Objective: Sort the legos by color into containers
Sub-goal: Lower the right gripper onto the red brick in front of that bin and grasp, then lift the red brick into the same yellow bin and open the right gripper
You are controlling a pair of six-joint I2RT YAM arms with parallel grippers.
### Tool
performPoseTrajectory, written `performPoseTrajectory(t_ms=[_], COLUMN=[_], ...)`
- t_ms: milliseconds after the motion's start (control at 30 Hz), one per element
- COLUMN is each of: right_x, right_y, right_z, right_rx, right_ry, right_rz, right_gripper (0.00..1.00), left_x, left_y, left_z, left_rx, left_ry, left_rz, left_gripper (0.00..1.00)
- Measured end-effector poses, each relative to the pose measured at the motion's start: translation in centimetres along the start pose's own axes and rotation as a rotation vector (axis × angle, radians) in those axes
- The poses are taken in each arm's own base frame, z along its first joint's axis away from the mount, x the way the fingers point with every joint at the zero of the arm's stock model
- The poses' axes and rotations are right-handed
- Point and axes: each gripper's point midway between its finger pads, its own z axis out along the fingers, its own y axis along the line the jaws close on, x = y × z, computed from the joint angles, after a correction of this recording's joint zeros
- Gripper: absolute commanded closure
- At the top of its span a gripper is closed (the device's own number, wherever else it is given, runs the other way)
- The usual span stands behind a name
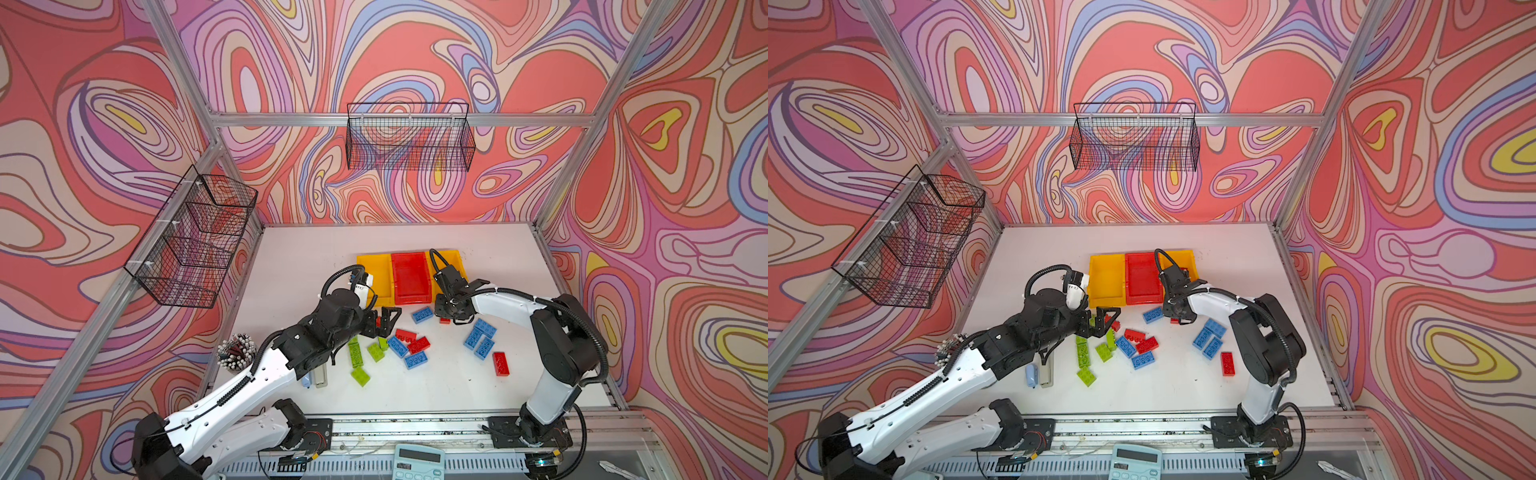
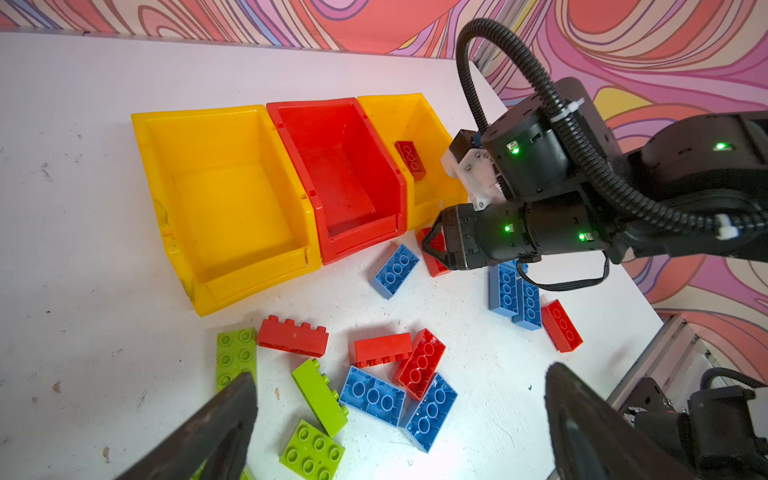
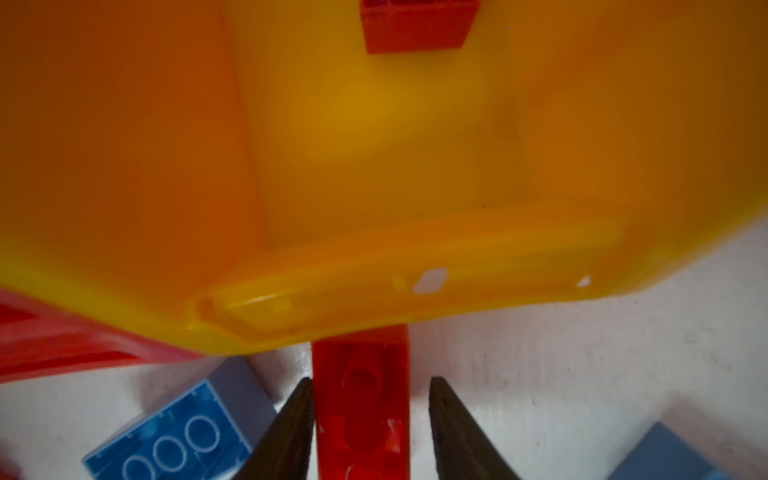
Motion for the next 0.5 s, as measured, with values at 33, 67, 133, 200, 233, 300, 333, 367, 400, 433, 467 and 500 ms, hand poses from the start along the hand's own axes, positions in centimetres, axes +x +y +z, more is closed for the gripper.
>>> performPoseTrajectory(t_ms=[33,67,133,200,233,300,333,367,400,433,467,500], right_x=[0.1,0.2,0.2,0.1,0.1,0.2,0.2,0.3,0.1,-0.1,-0.4,-0.9], right_y=[-0.1,-0.1,-0.2,-0.1,-0.1,-0.2,-0.2,-0.3,-0.3,-0.3,-0.3,-0.2], right_z=[0.2,0.5,0.6,0.6,0.6,0.4,0.1,-0.3,-1.0,-1.7,-2.6,-3.6], right_rx=[0.004,0.009,0.012,0.009,0.009,0.01,0.009,0.008,0.005,-0.001,-0.005,-0.011], right_ry=[0.004,0.01,0.009,0.004,0.003,0.005,0.004,0.003,-0.003,-0.013,-0.024,-0.04], right_rz=[0.0,-0.001,-0.002,0.001,0.0,0.0,0.0,-0.001,-0.001,-0.001,0.0,-0.001], right_gripper=[0.61,0.64,0.7,0.74,0.75,0.77,0.77,0.77,0.77,0.77,0.77,0.77], left_x=[0.1,0.1,0.3,0.3,0.3,0.4,0.4,0.5,0.5,0.6,0.7,0.7], left_y=[0.1,0.1,0.3,0.3,0.3,0.3,0.3,0.4,0.4,0.4,0.4,0.4], left_z=[0.0,0.0,0.0,0.0,0.0,0.0,0.1,0.1,0.2,0.3,0.4,0.6], left_rx=[-0.004,-0.007,-0.012,-0.014,-0.015,-0.016,-0.016,-0.017,-0.017,-0.018,-0.02,-0.021], left_ry=[0.002,0.005,0.01,0.012,0.013,0.015,0.016,0.018,0.02,0.023,0.027,0.031], left_rz=[0.001,0.001,0.002,0.002,0.002,0.003,0.004,0.006,0.007,0.007,0.009,0.011], left_gripper=[0.0,0.0,0.0,0.0,0.0,0.0,0.0,0.0,0.0,0.0,0.0,0.0])
